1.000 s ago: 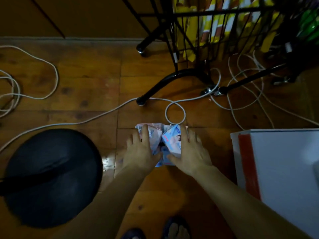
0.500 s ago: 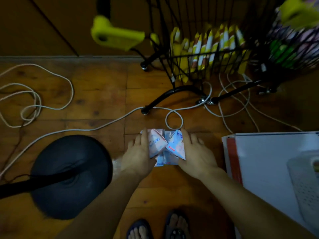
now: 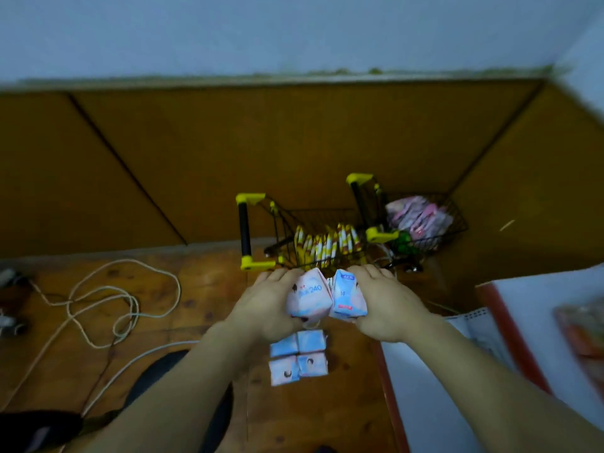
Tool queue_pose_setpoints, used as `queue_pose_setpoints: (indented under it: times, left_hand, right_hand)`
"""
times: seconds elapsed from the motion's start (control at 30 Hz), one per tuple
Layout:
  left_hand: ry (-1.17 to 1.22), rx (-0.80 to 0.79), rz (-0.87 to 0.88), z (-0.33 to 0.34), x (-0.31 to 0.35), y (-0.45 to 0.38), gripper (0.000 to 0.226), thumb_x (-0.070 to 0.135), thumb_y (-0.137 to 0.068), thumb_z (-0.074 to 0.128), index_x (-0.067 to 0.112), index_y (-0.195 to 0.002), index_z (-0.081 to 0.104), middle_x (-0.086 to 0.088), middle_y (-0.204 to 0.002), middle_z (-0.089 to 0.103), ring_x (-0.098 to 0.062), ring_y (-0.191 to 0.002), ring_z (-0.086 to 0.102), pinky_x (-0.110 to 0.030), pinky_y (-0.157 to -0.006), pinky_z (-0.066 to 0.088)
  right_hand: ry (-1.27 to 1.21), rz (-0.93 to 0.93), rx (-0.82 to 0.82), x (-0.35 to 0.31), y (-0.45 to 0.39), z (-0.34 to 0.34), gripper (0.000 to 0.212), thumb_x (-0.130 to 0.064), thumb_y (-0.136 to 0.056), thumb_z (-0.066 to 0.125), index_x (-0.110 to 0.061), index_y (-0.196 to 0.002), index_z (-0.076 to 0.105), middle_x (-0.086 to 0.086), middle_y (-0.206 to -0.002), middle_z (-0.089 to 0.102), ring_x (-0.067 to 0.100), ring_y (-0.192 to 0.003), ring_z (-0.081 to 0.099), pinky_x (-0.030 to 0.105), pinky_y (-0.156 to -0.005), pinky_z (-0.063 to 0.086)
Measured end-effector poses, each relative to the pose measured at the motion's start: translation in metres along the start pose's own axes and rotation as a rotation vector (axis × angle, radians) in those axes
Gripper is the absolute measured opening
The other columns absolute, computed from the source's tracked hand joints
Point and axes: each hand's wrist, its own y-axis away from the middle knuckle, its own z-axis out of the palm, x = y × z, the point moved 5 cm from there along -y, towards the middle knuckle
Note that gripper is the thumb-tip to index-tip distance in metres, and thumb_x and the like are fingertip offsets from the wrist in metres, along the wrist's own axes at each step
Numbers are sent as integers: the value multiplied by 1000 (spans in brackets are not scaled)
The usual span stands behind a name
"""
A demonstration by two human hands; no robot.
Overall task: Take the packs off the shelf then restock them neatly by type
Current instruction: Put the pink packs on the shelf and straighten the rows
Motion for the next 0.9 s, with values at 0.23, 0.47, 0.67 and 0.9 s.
queue_pose_setpoints:
  times: [0.23,0.47,0.67,0.9]
  left_hand:
    - [-116,6,147,-161,101,32,92,45,-78,76,26,-153,26,4,-147,37,-23,-130,37,-40,-105,41]
    - [-228,40,270,-279,219,81,86,42,-76,81,22,-147,38,1,-138,52,-19,-119,51,-36,-100,46]
    - [-259,50,403,-341,316,130,79,37,-75,84,20,-142,45,3,-132,57,-16,-112,54,-25,-91,42]
    - [-296,15,659,-376,437,174,66,32,-78,82,26,-136,50,7,-122,61,-15,-104,59,-32,-89,51]
  right_hand:
    - [74,-18,107,-33,75,-170,90,-62,-75,74,-27,-144,30,0,-137,42,26,-126,44,42,-100,44]
    - [141,47,149,-50,182,-303,74,-51,-70,75,-25,-130,40,-2,-111,47,24,-108,53,40,-90,50]
    - [183,101,249,-58,280,-385,54,-37,-69,75,-24,-116,51,1,-107,63,23,-93,61,38,-81,55]
    - [169,322,360,-45,416,-441,64,-26,-71,76,-21,-128,46,3,-111,59,25,-99,58,39,-87,52]
